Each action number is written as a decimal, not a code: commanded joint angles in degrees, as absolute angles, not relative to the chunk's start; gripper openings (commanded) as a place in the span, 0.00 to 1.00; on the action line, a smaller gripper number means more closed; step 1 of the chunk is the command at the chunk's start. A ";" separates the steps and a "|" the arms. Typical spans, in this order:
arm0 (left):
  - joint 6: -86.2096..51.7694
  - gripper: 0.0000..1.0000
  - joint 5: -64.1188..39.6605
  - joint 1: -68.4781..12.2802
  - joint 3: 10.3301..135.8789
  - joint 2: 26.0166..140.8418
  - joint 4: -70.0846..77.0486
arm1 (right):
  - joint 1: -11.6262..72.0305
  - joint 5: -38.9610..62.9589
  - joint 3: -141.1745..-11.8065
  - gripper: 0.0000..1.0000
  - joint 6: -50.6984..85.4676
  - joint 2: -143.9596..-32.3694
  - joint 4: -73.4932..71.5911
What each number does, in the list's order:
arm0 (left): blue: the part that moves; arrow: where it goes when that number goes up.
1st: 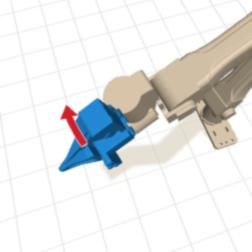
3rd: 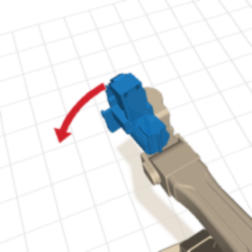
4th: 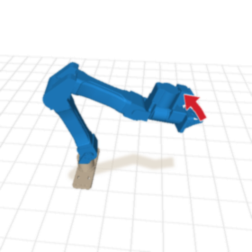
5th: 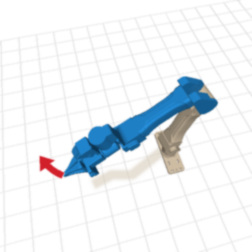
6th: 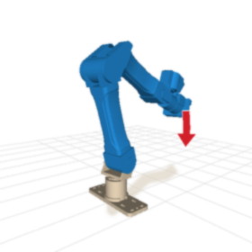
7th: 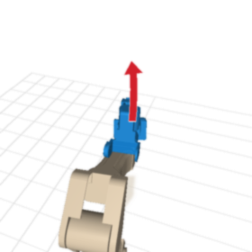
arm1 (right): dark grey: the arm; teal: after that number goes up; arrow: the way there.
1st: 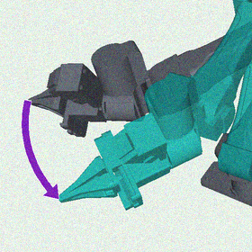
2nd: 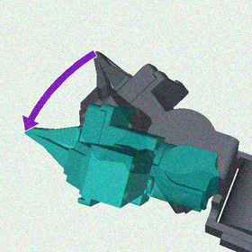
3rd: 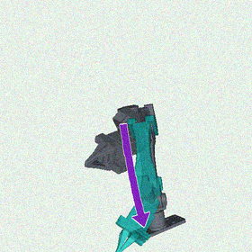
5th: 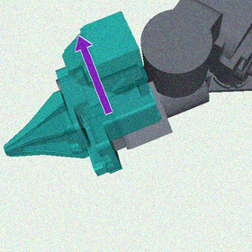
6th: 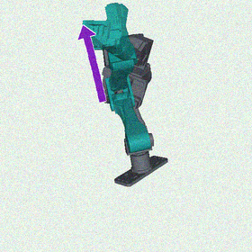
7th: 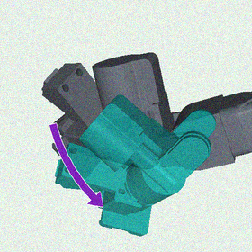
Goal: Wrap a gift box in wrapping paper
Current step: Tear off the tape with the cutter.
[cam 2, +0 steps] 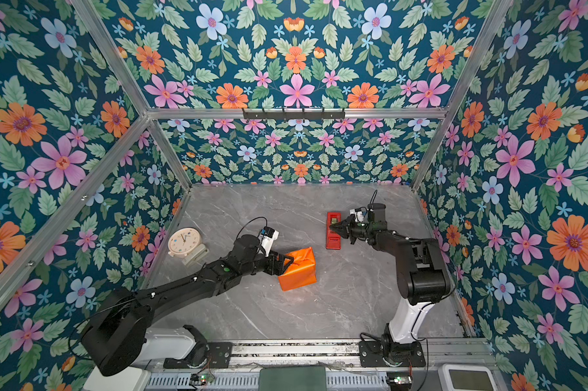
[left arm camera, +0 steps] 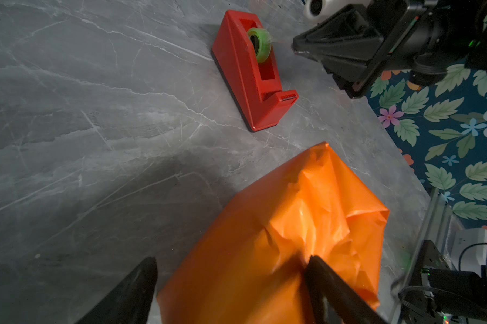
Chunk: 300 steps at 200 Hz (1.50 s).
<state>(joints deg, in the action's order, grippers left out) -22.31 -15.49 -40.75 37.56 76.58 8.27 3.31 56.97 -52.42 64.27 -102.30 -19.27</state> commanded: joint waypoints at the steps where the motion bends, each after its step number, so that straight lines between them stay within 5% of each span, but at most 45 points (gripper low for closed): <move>1: -20.14 0.85 -14.13 -40.78 37.26 77.50 -0.44 | 3.34 57.85 -50.70 0.00 62.45 -101.80 -19.47; 300: -20.10 0.85 -13.95 -40.78 37.53 77.74 -0.79 | 2.74 54.87 -44.00 0.00 52.47 -102.78 -11.95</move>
